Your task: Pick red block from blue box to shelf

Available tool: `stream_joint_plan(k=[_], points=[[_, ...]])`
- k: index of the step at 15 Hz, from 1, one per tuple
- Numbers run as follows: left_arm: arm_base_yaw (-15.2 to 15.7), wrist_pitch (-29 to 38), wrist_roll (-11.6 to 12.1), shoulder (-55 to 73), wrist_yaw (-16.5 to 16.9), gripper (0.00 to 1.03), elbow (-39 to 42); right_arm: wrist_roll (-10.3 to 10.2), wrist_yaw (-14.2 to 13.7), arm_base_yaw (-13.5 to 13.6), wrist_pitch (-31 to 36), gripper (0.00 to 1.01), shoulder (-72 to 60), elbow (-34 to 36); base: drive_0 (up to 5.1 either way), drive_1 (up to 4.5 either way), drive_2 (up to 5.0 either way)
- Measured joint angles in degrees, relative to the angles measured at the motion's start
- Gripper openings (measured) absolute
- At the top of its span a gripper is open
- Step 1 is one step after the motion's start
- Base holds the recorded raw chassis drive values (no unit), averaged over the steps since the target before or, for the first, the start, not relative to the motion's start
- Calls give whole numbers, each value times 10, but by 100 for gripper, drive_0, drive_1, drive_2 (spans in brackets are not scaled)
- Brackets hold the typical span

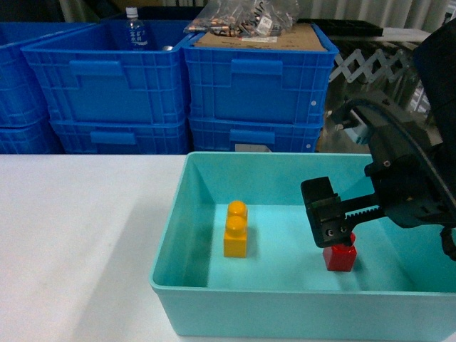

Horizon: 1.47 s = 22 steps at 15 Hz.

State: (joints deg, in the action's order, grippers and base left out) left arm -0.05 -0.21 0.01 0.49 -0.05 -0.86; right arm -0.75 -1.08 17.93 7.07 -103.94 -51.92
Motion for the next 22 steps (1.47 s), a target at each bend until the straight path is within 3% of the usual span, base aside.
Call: stream_joint_plan(k=[5,9,15,19,22], points=[[0,0,0,0,0,98,0,-5,-27,0,-28,98,-116,-80,0,0,0],[0,0,0,0,0,98,0,-7,-41,1,-35,95,-161,-100,0,0,0],[0,0,0,0,0,98,0,-14,-40,1,-42,34,-171,-107,0,0,0],[0,0,0,0,0,98,0,-42,-11,-3,15,30,-62,-30,0,0,0],[0,0,0,0,0,98,0,-53,20,-27,60,30,111,68,0,0,0]])
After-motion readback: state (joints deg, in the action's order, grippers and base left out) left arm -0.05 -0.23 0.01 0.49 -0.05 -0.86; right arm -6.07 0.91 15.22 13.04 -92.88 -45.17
